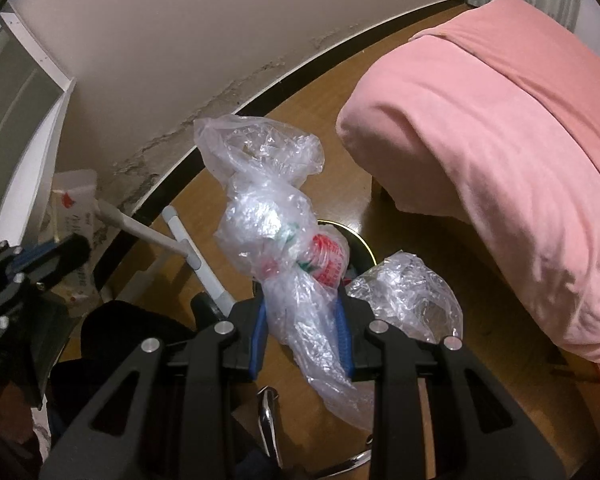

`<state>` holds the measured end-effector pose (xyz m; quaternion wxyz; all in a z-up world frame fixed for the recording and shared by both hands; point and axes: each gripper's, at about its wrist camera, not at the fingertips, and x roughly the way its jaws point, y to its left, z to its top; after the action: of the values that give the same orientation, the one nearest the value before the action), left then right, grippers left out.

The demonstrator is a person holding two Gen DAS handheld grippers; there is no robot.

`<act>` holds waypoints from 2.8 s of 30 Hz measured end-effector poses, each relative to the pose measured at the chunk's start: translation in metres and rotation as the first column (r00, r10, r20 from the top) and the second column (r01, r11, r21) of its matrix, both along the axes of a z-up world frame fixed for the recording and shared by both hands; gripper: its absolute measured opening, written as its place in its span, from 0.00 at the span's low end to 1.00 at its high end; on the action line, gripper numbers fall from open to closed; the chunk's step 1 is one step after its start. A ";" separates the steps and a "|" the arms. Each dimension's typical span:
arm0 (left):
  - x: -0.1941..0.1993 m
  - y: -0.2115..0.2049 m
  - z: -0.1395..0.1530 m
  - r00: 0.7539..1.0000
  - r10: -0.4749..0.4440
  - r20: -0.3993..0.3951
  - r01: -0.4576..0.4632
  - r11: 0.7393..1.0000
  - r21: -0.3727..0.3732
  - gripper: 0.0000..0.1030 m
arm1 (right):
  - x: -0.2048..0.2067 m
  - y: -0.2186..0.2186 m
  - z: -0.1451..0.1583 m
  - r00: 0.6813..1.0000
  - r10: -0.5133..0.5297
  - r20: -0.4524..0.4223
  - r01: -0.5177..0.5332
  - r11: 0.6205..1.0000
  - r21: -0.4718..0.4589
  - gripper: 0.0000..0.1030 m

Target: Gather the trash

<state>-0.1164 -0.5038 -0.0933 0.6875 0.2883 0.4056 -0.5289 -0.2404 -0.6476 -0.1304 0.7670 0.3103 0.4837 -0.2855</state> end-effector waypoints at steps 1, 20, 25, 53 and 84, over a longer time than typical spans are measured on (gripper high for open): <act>0.001 -0.005 -0.004 1.000 0.003 -0.002 -0.003 1.000 0.004 0.06 | 0.002 0.000 -0.002 1.000 0.000 -0.006 0.000 1.000 0.000 0.28; 0.011 -0.021 -0.041 0.998 0.022 -0.060 -0.019 0.998 0.055 0.06 | 0.014 -0.012 -0.029 1.000 -0.002 -0.020 0.003 0.998 0.067 0.54; 0.008 -0.026 -0.049 0.997 0.011 -0.075 -0.006 0.998 0.063 0.06 | 0.009 -0.017 -0.028 0.999 -0.036 -0.015 0.037 0.998 0.060 0.60; 0.050 0.100 0.061 0.970 0.236 0.053 -0.229 0.967 -0.112 0.90 | 0.031 0.014 0.040 0.996 -0.010 0.085 0.018 0.995 -0.100 0.84; 0.153 0.558 0.136 0.210 0.965 0.159 -0.933 0.247 -0.263 0.92 | 0.285 0.312 0.171 0.673 0.708 0.214 -0.637 0.702 -0.317 0.90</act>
<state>0.0369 0.0541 0.0431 0.9316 0.0153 0.3621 0.0296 0.0444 -0.3354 0.0403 0.9144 0.0659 0.3987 0.0227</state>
